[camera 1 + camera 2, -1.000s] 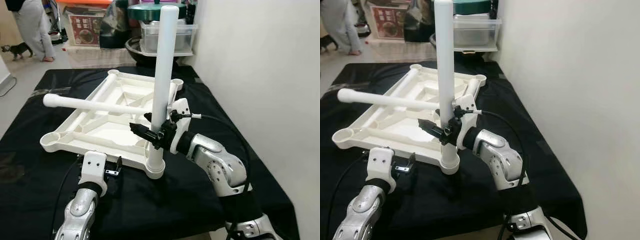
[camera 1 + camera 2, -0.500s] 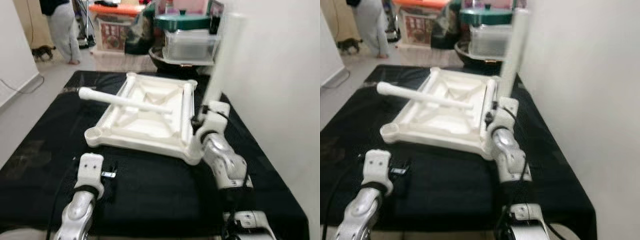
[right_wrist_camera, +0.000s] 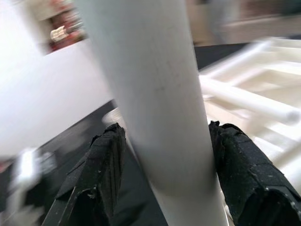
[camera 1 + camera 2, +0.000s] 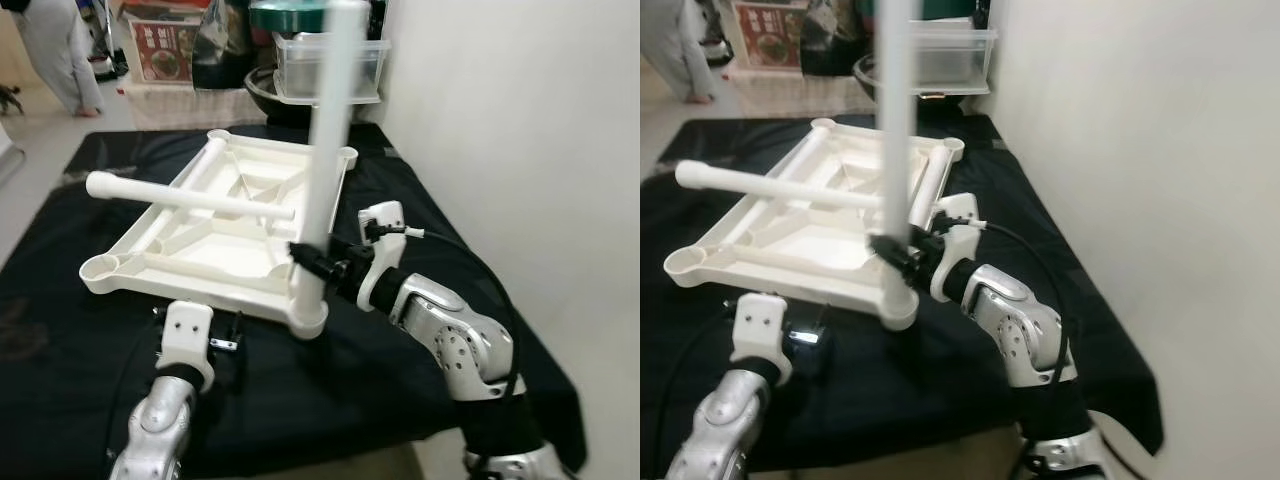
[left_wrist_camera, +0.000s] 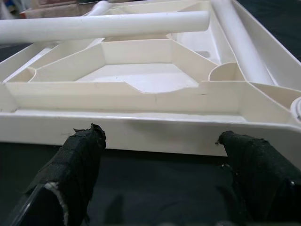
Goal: Building children table
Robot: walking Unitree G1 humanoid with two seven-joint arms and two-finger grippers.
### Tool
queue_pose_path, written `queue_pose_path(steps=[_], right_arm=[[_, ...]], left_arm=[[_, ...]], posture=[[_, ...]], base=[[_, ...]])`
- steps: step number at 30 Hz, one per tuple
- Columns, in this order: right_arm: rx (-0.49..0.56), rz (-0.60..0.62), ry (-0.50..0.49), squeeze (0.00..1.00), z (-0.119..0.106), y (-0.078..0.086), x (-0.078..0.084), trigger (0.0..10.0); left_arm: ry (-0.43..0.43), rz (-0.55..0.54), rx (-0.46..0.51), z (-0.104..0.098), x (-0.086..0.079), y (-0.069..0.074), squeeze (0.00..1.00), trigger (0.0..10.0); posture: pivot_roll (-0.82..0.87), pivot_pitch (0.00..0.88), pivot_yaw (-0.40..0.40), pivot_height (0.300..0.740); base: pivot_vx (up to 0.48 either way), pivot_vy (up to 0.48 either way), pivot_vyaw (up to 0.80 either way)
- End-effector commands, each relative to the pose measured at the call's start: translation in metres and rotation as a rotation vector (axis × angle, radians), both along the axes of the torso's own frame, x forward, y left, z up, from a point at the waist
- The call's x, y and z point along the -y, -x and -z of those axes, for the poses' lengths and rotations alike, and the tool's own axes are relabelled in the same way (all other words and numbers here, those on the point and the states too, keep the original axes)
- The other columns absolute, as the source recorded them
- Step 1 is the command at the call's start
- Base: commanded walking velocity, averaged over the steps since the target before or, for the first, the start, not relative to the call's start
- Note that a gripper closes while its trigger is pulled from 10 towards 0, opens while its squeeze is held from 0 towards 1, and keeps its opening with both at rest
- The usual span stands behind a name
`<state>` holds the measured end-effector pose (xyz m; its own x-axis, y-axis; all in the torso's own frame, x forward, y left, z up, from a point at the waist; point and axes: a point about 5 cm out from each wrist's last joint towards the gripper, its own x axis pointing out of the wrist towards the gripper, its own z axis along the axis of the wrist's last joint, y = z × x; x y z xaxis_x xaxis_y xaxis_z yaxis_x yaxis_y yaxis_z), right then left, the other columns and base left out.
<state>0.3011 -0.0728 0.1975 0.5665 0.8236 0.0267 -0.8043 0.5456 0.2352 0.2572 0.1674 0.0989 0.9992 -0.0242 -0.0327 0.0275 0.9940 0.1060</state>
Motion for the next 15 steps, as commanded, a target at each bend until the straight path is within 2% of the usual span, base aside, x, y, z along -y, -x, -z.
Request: queue_pose_path(steps=[1,2,3,8,12,13,14,15], right_arm=[[0.029,-0.057,-0.005,0.00,-0.003,0.002,-0.007,10.0],[0.025,-0.060,0.015,0.00,0.000,-0.001,-0.009,10.0],[0.002,0.000,0.023,0.00,0.003,-0.010,-0.011,10.0],[-0.036,0.083,0.025,0.00,0.008,-0.021,-0.014,10.0],[-0.048,0.214,0.044,0.00,0.011,-0.030,-0.007,10.0],[-0.048,0.214,0.044,0.00,0.011,-0.030,-0.007,10.0],[-0.048,0.274,0.027,0.00,0.010,-0.033,-0.003,10.0],[-0.058,0.337,0.004,0.00,0.010,-0.036,0.003,0.0]], left_arm=[[-0.010,-0.003,-0.013,0.003,-0.001,0.001,0.00,10.0],[-0.011,-0.009,-0.012,0.003,-0.002,0.001,0.00,10.0],[-0.011,-0.013,-0.012,0.003,-0.003,0.002,0.00,10.0],[-0.011,-0.019,-0.013,0.003,-0.003,0.004,0.00,10.0],[-0.015,-0.014,-0.021,0.004,-0.004,0.004,0.00,10.0],[-0.015,-0.014,-0.021,0.004,-0.004,0.004,0.00,10.0],[-0.017,-0.009,-0.022,0.004,-0.003,0.003,0.00,10.0],[-0.017,-0.003,-0.021,0.004,-0.002,0.001,0.00,10.0]], posture=[[0.02,0.000,-0.068,0.740],[0.03,0.000,-0.074,0.740],[0.03,0.000,-0.081,0.740],[0.04,0.000,-0.084,0.740],[0.03,0.000,-0.069,0.740],[0.03,0.000,-0.069,0.740],[0.03,0.000,-0.062,0.740],[0.02,0.000,-0.056,0.740]], base=[[0.000,0.000,0.00],[0.000,0.000,0.00],[0.000,0.000,0.00],[0.000,0.000,0.00],[0.000,0.000,0.00],[0.000,0.000,0.00],[0.000,0.000,0.00],[0.000,0.000,0.00]])
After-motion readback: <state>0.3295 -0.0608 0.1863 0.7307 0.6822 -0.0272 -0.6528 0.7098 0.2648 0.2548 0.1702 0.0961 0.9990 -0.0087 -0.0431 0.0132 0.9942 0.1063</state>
